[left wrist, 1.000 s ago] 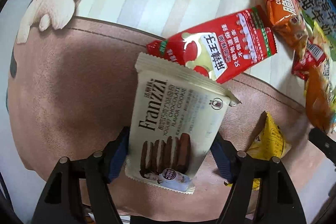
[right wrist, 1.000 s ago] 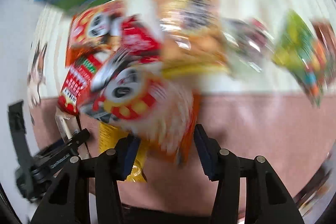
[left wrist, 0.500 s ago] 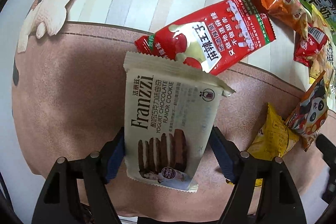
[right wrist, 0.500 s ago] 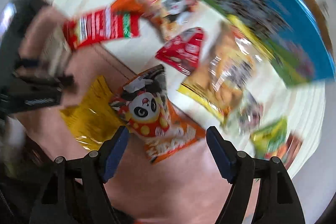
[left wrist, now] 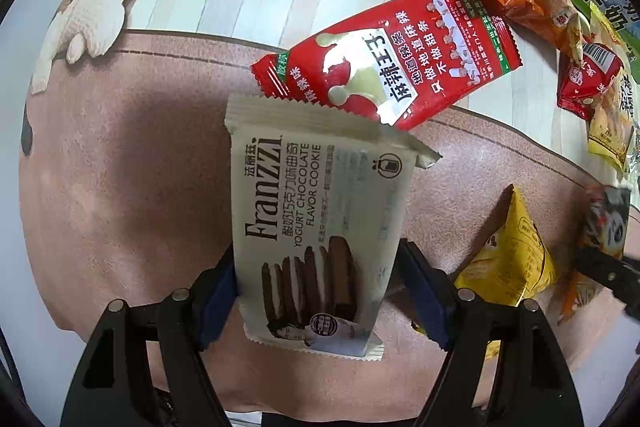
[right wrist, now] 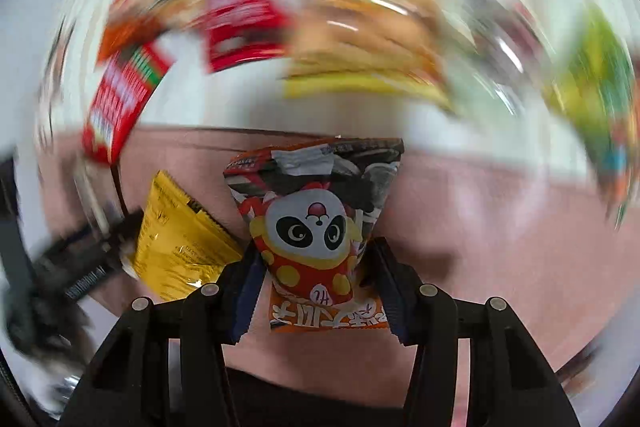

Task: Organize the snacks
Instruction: 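Grasp the white Franzzi cookie pack with left tool while right grasps panda snack bag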

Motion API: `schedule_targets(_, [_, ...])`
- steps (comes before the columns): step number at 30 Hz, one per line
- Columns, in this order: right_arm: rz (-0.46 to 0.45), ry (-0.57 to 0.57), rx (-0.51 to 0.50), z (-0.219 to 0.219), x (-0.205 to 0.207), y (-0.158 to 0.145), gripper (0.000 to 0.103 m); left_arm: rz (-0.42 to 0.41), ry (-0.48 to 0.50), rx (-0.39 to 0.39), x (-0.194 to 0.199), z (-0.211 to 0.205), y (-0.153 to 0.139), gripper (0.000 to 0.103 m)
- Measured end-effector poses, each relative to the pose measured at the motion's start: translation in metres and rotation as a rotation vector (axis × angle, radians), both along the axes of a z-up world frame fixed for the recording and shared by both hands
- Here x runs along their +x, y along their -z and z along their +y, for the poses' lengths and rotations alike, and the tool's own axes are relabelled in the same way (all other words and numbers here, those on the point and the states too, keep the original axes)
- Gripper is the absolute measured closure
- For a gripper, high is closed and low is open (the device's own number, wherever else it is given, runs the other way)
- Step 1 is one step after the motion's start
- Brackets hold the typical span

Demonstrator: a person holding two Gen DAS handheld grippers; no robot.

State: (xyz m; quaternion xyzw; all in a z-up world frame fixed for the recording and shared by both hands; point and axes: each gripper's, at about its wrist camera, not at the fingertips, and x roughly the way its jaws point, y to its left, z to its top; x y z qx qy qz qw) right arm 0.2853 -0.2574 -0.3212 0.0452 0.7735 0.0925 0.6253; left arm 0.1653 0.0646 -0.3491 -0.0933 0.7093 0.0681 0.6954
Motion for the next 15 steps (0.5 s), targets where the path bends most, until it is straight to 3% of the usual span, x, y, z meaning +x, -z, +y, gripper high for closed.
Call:
schedule_targets(1, [-0.001, 0.051, 0.013, -0.008, -0.001, -0.001, 0.040, -0.002, 0.002, 0.000, -0.001, 0.001, 0.001, 0.026])
schedule_targets(2, [-0.007, 0.070, 0.011, -0.012, -0.001, -0.002, 0.024, -0.004, 0.004, 0.002, -0.002, 0.002, 0.003, 0.026])
schedule_targets(3, [-0.017, 0.074, 0.001, -0.018, -0.011, -0.006, 0.019, -0.006, 0.005, 0.007, -0.003, 0.002, 0.004, 0.026])
schedule_targets(5, [-0.058, 0.059, -0.004, -0.014, -0.016, -0.012, 0.018, -0.012, 0.002, 0.013, -0.005, 0.002, 0.005, 0.026])
schedule_targets(7, [-0.072, 0.026, -0.034, -0.002, -0.050, -0.005, 0.018, -0.023, -0.006, 0.019, -0.007, 0.002, 0.003, 0.028])
schedule_targets(8, [-0.079, 0.020, -0.054, 0.001, -0.054, -0.002, 0.018, -0.029, -0.008, 0.024, -0.009, 0.001, 0.001, 0.037])
schedule_targets(9, [-0.090, 0.021, -0.081, 0.003, -0.057, 0.000, 0.019, -0.036, -0.007, 0.029, -0.010, 0.001, -0.001, 0.047])
schedule_targets(12, [-0.156, 0.033, -0.137, 0.004, -0.072, 0.000, 0.047, -0.043, -0.003, 0.024, -0.013, -0.002, -0.007, 0.047])
schedule_targets(15, [-0.182, 0.092, -0.097, -0.015, -0.081, -0.012, 0.052, -0.063, -0.002, 0.021, -0.019, -0.005, -0.017, 0.048])
